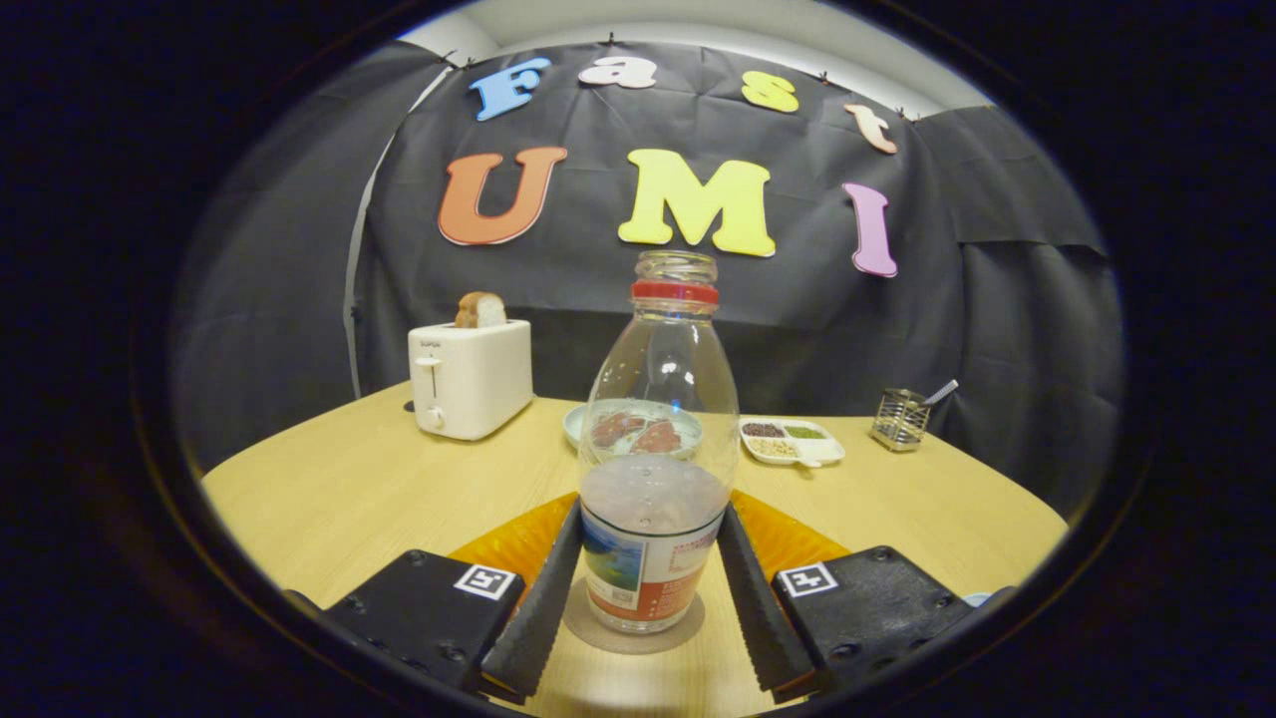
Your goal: Take the bottle from table, then pour the juice into the cup, finally place the bottle on the coaster
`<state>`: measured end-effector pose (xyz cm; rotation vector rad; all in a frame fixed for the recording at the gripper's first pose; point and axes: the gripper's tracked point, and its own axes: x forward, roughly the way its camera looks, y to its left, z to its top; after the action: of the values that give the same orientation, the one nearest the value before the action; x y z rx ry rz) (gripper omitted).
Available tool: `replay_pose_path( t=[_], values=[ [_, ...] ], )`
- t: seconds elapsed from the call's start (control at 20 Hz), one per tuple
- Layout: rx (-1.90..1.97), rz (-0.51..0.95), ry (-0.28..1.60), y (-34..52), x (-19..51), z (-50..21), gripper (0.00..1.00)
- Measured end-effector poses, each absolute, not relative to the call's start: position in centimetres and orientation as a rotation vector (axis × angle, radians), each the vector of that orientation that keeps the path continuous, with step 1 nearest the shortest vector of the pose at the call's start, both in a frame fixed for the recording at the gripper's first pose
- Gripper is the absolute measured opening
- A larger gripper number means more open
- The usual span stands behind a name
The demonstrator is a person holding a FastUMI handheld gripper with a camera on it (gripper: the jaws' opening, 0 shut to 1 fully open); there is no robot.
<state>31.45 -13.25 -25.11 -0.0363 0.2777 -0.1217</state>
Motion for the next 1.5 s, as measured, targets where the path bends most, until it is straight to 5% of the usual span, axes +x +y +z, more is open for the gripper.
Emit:
replay_pose_path(
  t=[0.3,0.5,0.75,1.5],
  values=[
    [-0.008,-0.123,0.294,-13.4,31.1,-25.5,0.83],
    [-0.023,-0.097,0.282,-13.1,30.8,-24.3,0.99],
    [-0.033,-0.11,0.261,-13.5,28.1,-21.8,1.0],
    [0.042,-0.097,0.024,-11.8,12.5,-0.8,1.0]
  ],
)
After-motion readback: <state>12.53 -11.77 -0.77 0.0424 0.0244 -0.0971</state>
